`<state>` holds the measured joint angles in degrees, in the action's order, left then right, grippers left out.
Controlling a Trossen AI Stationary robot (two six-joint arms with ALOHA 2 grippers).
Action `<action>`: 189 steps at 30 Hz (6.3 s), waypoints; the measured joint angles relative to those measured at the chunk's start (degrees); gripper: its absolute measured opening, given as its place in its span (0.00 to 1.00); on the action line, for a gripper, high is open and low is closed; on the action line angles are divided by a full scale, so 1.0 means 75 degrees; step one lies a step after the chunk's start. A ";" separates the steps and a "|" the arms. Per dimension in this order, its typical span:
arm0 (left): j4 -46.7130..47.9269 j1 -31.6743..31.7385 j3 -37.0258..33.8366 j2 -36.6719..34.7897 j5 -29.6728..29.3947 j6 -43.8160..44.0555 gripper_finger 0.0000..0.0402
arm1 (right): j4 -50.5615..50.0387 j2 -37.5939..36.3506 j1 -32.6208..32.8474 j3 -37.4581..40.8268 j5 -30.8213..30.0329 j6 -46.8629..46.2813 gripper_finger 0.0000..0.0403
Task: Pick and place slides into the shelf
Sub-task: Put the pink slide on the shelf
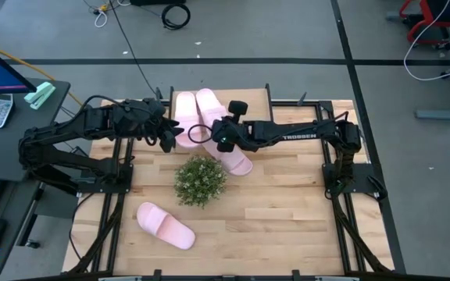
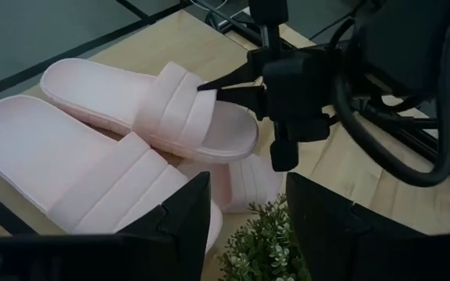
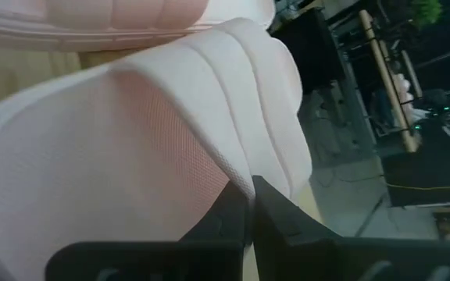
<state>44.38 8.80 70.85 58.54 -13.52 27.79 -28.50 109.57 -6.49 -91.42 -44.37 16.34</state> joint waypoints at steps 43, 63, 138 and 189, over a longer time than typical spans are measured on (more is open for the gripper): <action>0.0000 -0.0003 0.0001 0.0000 0.0003 -0.0003 0.43 | 0.0092 -0.0039 -0.0518 -0.0026 0.2823 -0.0208 0.45; 0.0000 -0.0003 0.0000 0.0000 -0.0140 -0.0017 0.43 | -0.0352 -0.0023 -0.0534 -0.0501 0.2497 0.0085 0.53; 0.0734 -0.0006 0.0000 0.0003 0.0778 0.0230 0.43 | -0.1153 -0.5760 0.3492 0.5954 0.1366 -1.1631 0.55; 0.3107 -0.5417 -0.0006 0.1364 0.0179 0.6664 0.40 | -0.1159 -0.5760 0.3489 0.5948 0.1386 -1.1365 0.55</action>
<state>67.68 -31.83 70.81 68.77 -12.17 77.77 -37.19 66.37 19.68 -46.81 -33.98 -68.90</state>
